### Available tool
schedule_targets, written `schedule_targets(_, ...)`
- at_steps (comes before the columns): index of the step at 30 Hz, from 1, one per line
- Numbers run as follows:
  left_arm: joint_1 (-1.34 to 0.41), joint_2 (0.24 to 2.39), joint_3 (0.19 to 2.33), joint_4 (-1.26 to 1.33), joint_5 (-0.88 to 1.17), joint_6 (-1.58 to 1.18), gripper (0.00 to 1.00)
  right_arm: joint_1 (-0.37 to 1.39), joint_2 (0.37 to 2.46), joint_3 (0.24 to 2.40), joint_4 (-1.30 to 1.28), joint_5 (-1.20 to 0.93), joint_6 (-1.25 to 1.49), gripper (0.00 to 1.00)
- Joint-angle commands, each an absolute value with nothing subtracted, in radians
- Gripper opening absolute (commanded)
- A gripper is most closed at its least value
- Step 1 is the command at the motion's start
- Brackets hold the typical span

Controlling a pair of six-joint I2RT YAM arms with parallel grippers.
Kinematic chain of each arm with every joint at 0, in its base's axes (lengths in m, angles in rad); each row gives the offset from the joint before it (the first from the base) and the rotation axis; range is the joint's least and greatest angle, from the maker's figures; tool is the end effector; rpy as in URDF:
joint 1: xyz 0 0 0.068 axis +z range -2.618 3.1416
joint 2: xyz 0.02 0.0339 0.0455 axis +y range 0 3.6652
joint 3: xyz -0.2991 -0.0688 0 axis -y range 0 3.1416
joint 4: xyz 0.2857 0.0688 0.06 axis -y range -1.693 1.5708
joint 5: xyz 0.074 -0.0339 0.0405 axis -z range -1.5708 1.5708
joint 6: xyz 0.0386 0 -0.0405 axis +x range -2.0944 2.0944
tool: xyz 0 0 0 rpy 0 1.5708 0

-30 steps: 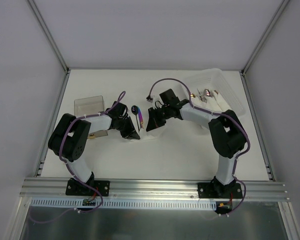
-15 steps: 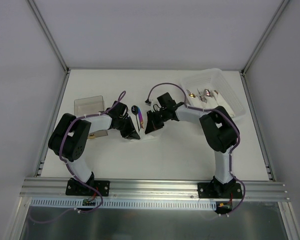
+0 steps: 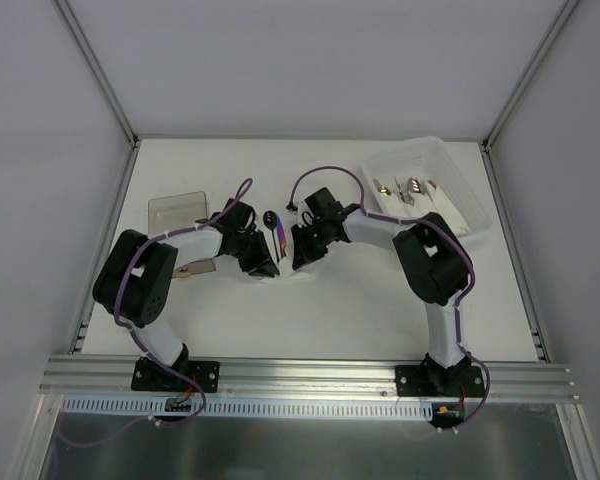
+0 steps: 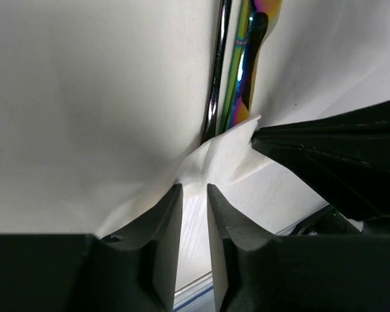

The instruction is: Place the utensils on the paper napkin and roll it up

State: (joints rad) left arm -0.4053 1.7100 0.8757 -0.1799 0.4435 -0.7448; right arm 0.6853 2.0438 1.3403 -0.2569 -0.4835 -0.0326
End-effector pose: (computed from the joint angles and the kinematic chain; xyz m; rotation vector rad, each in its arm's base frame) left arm 0.3200 -0.1553 0.1459 -0.2907 2.7473 -0.9500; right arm 0.3564 0.3145 0.1521 -1.0958 2.3491 0.8646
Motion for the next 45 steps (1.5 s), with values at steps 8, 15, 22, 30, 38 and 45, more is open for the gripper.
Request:
schedule_targets(8,-0.391,1.392,0.930,-0.382,0.164,-0.774,0.43,0.690,2.092,1.388,-0.341,-0.396,0.052,0.03)
schedule_targets(15,-0.376,1.365,0.824,-0.410,0.081,-0.916,0.44,0.687,2.105,1.393,-0.356,-0.387,0.084,0.03)
schedule_targets(22,-0.371,1.336,0.715,-0.410,-0.077,-1.073,0.42,0.687,2.109,1.397,-0.367,-0.393,0.101,0.03)
schedule_targets(30,-0.367,1.330,0.650,-0.400,-0.187,-1.169,0.43,0.686,2.117,1.408,-0.374,-0.380,0.104,0.03)
schedule_targets(38,-0.364,1.348,0.604,-0.278,-0.206,-1.215,0.41,0.686,2.121,1.414,-0.383,-0.377,0.100,0.03)
schedule_targets(45,-0.364,1.333,0.561,-0.176,-0.213,-1.221,0.38,0.684,2.125,1.424,-0.388,-0.374,0.098,0.03)
